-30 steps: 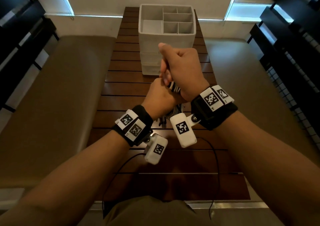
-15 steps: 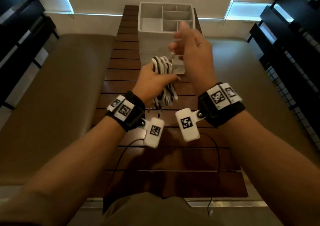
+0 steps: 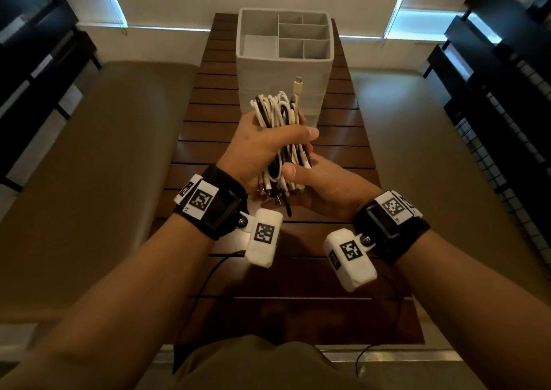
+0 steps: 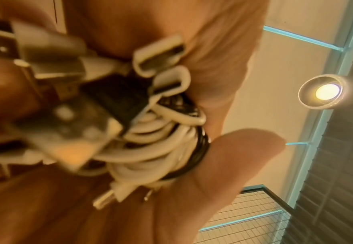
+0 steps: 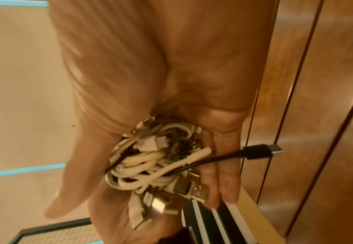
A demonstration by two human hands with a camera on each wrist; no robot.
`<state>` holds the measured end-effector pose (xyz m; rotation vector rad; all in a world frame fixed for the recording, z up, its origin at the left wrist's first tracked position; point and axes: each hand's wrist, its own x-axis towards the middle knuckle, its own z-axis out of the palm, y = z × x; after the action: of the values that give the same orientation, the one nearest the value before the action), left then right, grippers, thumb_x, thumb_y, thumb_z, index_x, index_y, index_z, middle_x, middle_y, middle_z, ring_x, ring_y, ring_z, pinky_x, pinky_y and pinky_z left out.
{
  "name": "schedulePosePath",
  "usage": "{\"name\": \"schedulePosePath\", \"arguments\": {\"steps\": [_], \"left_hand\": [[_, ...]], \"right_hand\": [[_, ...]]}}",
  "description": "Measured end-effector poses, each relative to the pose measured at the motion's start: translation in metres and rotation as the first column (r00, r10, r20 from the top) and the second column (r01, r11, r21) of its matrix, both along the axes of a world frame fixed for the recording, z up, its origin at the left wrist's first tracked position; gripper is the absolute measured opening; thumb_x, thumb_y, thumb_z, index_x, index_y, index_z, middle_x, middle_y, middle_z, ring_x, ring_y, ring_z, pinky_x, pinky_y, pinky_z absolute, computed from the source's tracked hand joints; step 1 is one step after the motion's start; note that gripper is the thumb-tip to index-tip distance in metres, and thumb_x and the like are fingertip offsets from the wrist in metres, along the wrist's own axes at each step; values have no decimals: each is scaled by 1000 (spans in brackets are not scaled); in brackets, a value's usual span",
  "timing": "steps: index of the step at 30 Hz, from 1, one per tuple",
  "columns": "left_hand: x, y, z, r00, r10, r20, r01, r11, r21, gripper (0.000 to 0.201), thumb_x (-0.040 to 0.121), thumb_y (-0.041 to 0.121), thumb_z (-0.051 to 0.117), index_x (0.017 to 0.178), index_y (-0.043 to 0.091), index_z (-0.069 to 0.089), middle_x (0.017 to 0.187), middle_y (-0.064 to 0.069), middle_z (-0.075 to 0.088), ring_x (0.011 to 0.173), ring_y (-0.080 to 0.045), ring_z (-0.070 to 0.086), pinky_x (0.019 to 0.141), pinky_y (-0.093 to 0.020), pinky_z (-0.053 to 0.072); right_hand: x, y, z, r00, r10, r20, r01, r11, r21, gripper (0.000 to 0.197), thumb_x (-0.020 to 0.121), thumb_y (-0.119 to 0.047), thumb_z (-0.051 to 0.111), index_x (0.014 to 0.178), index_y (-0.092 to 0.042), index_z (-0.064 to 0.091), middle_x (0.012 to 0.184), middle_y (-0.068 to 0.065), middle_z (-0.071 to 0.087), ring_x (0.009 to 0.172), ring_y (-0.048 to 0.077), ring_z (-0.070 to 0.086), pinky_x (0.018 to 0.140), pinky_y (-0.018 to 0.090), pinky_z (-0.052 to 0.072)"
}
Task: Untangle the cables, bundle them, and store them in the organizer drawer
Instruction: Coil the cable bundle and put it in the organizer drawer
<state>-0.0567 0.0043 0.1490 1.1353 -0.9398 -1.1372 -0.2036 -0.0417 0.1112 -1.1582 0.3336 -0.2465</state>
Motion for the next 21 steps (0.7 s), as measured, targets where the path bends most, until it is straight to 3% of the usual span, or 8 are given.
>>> {"name": "schedulePosePath", "arguments": {"steps": [3, 5, 7, 9, 11, 14, 18, 21], "left_hand": [[-6, 0, 3, 1000, 6, -7, -6, 1000, -24, 18, 86, -3, 79, 99, 2, 68, 78, -16, 68, 76, -32, 72, 71, -41, 61], [-7, 0, 7, 1000, 9, -28, -10, 999, -36, 20, 87, -3, 79, 102, 0, 66, 81, -17, 68, 79, -32, 73, 72, -41, 62], [-5, 0, 9, 999, -5, -34, 4, 1000, -30, 22, 87, -1, 79, 103, 0, 65, 82, -18, 67, 79, -31, 73, 73, -41, 62], [-3, -1, 10, 1000, -24, 6, 24, 1000, 9, 24, 87, 2, 80, 105, -3, 65, 85, -23, 65, 77, -30, 72, 72, -39, 61], [-3, 0, 9, 998, -35, 46, 32, 998, 62, 32, 87, 5, 81, 106, -14, 64, 86, -26, 64, 74, -27, 72, 70, -35, 60], [-2, 1, 6, 999, -16, 37, 12, 995, 101, 42, 86, 6, 83, 110, -20, 60, 89, -27, 64, 71, -24, 72, 68, -33, 59], [-4, 1, 3, 999, 24, 38, -27, 996, 90, 23, 88, 7, 81, 100, -7, 67, 84, -25, 64, 68, -23, 70, 68, -34, 60], [-4, 2, 0, 997, 39, 65, -45, 995, 91, 18, 89, 6, 79, 95, -6, 68, 80, -24, 63, 65, -22, 69, 67, -32, 59]], "right_hand": [[-4, 1, 3, 999, 30, -21, -28, 998, 60, 50, 93, -23, 71, 138, -9, 54, 125, 20, 65, 116, 44, 61, 100, 64, 49], [-3, 0, 11, 998, 6, -69, -8, 1000, -27, 31, 96, -17, 66, 125, -6, 60, 109, 21, 66, 92, 37, 65, 69, 42, 59], [-2, -2, 14, 992, -23, -124, 1, 985, -172, 22, 98, -19, 69, 112, -3, 63, 87, 24, 58, 63, 29, 53, 41, 25, 41], [-1, -2, 12, 986, -41, -161, 0, 970, -243, 24, 97, -23, 70, 103, 0, 64, 72, 18, 45, 49, 23, 33, 38, 23, 26], [0, 1, 7, 986, -48, -162, 12, 976, -216, 27, 94, -26, 72, 101, -1, 65, 66, 15, 40, 44, 20, 24, 37, 23, 20], [2, 4, 2, 984, -69, -167, 34, 979, -202, 31, 91, -25, 74, 102, 2, 64, 65, 16, 45, 43, 20, 23, 39, 27, 16], [3, 3, 1, 971, -104, -214, 50, 969, -244, 32, 96, -22, 72, 98, 9, 64, 55, 7, 38, 41, 18, 22, 43, 33, 14], [2, 5, 1, 964, -115, -239, 50, 964, -262, 33, 97, -25, 71, 97, 8, 65, 54, 8, 38, 41, 19, 25, 43, 33, 15]]}}
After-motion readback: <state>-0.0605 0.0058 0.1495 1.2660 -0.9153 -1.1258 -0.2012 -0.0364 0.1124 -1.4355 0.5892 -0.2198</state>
